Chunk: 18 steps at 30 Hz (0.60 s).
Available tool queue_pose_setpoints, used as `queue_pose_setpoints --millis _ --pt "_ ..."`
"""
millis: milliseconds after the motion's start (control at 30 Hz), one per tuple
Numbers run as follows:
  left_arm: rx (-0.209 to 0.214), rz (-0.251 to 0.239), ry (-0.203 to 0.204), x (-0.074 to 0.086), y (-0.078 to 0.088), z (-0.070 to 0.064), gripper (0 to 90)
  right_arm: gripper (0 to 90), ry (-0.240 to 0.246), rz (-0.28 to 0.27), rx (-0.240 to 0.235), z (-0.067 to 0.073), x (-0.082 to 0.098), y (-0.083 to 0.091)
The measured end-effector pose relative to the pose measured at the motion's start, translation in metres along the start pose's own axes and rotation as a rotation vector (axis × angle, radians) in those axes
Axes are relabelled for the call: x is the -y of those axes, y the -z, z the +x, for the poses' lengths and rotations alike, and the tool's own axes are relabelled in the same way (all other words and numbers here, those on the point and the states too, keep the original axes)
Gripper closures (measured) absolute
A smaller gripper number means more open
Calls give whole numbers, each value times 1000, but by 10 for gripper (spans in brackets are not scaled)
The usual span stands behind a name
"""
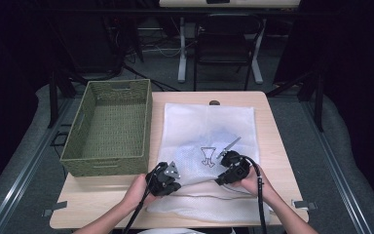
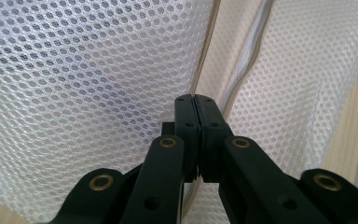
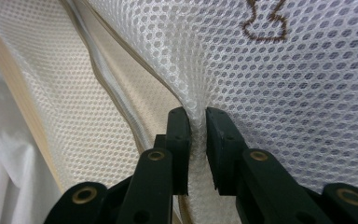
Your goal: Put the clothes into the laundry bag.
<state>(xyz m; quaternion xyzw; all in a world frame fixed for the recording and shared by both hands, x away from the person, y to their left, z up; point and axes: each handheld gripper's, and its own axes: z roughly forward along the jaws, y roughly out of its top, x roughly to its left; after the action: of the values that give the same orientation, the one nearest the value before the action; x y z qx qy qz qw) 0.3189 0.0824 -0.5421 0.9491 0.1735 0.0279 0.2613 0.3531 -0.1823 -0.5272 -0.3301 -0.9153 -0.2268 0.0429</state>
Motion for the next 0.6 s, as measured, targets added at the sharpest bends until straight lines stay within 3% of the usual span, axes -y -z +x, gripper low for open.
queue_pose_setpoints --millis 267,467,600 --pt "40 54 1 1 -6 -1 888 798 7 48 1 -1 3 -10" --pt "52 67 3 1 -10 -2 885 793 8 92 12 -2 5 -23" --pt "64 67 20 2 -11 0 872 785 7 88 3 -4 6 -23"
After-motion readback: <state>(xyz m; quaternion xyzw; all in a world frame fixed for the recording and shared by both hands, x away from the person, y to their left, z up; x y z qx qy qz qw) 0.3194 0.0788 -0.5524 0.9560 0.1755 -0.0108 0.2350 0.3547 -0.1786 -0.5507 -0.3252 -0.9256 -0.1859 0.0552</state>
